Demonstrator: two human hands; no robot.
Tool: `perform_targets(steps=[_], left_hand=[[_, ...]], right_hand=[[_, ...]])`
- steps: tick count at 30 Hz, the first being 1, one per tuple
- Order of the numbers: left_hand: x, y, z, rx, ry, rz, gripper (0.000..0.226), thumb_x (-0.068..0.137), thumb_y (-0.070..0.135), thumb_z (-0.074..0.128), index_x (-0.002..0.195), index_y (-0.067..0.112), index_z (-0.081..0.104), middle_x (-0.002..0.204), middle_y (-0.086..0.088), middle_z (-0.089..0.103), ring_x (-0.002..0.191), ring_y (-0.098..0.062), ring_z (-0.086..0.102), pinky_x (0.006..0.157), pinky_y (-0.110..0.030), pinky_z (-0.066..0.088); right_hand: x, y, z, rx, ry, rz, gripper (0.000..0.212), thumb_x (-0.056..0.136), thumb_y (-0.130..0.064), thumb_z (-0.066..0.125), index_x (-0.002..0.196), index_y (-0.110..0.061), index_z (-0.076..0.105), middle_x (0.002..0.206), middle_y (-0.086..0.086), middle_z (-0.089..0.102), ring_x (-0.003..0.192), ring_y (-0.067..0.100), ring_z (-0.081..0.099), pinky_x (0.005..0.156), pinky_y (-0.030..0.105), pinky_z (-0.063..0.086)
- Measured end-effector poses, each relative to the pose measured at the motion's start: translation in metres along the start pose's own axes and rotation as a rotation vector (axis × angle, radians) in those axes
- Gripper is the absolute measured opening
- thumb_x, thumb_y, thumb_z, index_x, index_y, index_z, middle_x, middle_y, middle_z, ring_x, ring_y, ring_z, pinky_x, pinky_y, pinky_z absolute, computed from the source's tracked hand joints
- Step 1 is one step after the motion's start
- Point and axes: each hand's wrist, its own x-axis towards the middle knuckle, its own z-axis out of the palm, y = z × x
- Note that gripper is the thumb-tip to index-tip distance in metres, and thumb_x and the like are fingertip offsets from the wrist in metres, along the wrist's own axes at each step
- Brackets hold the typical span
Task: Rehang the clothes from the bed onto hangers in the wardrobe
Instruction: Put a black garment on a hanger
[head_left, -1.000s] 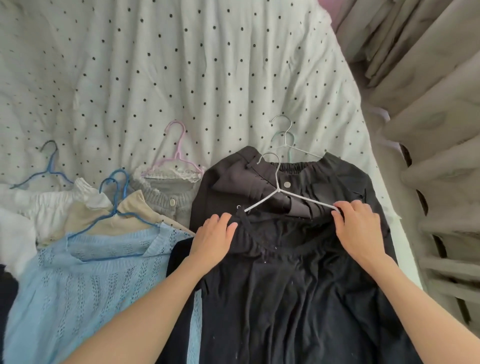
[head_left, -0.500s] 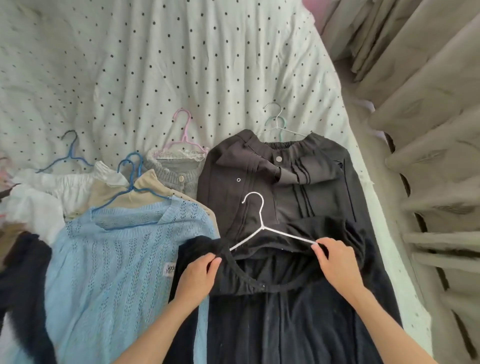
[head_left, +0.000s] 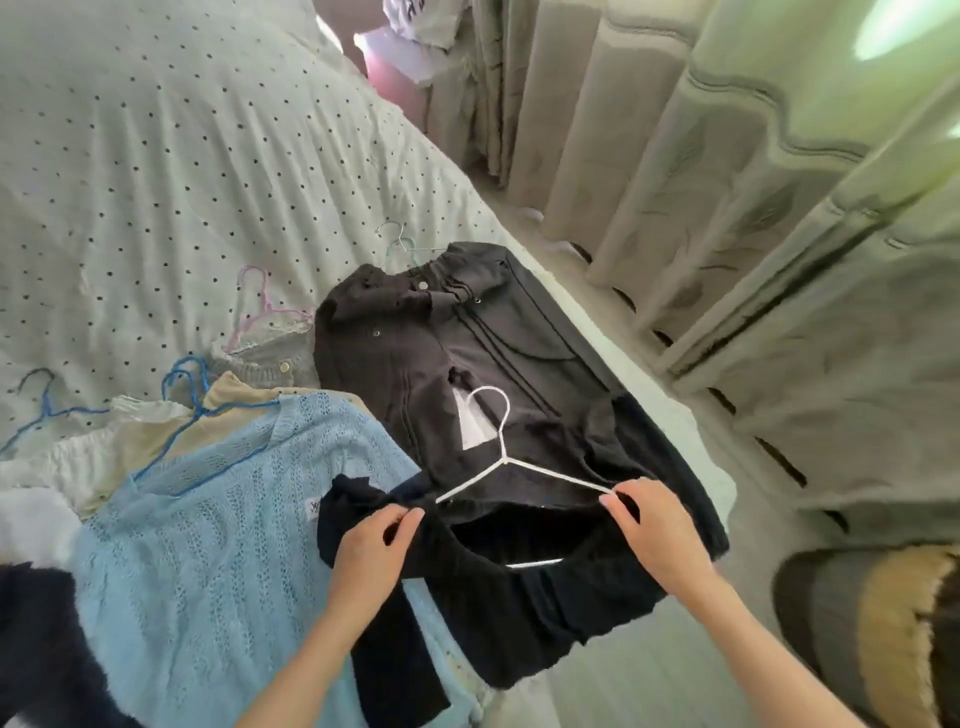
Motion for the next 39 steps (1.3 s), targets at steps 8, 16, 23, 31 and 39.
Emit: perform_targets(steps=[8,16,23,31,39], left_hand=[[-0.042,0.081,-0.004,0.034,-0.110,0.388,0.020,0.073,0.060,0.058,0.076,0.041,0.060,0.089,0.007,0.063,0.097,-0.020,0.054,0.099,-0.040,0.036],[-0.106,0.200,0.073,-0.042,-0.177,0.691,0.017,0.083,0.051,0.057,0.073,0.038,0.059,0.075,0.005,0.064,0.085,-0.024,0.058,0.094,-0.047,0.038],[-0.235,0.268,0.171,-0.136,-0.425,0.924,0.013,0.080,0.027,0.070,0.090,0.020,0.075,0.084,0.007,0.070,0.090,-0.017,0.064,0.093,-0.035,0.044],[-0.388,0.299,0.255,-0.084,-0.551,1.465,0.008,0.077,0.019,0.073,0.083,0.014,0.075,0.063,0.021,0.054,0.064,-0.016,0.052,0.076,-0.055,0.044],[-0.501,0.308,0.314,-0.136,-0.855,1.496,0.006,0.082,0.020,0.068,0.083,0.019,0.073,0.067,0.025,0.054,0.077,-0.002,0.049,0.093,-0.048,0.035]], right_hand=[[-0.136,0.014,-0.064,0.120,0.253,0.209,0.020,0.090,-0.026,0.058,0.086,-0.009,0.068,0.074,-0.011,0.056,0.075,0.011,0.050,0.069,0.025,0.036],[-0.258,0.057,-0.149,0.037,0.756,0.339,0.011,0.087,-0.008,0.061,0.091,-0.002,0.069,0.079,0.002,0.060,0.078,0.015,0.050,0.079,0.017,0.036],[-0.427,0.103,-0.172,-0.053,0.985,0.676,0.015,0.090,-0.006,0.057,0.086,-0.003,0.071,0.080,0.009,0.067,0.071,0.022,0.058,0.065,0.022,0.040],[-0.575,0.119,-0.181,-0.138,1.249,0.991,0.026,0.089,-0.029,0.053,0.087,-0.014,0.074,0.063,0.007,0.068,0.056,0.031,0.061,0.053,0.037,0.049],[-0.671,0.115,-0.182,0.099,1.404,1.185,0.026,0.094,-0.029,0.051,0.097,-0.015,0.073,0.078,-0.001,0.071,0.075,0.013,0.062,0.074,0.027,0.045]])
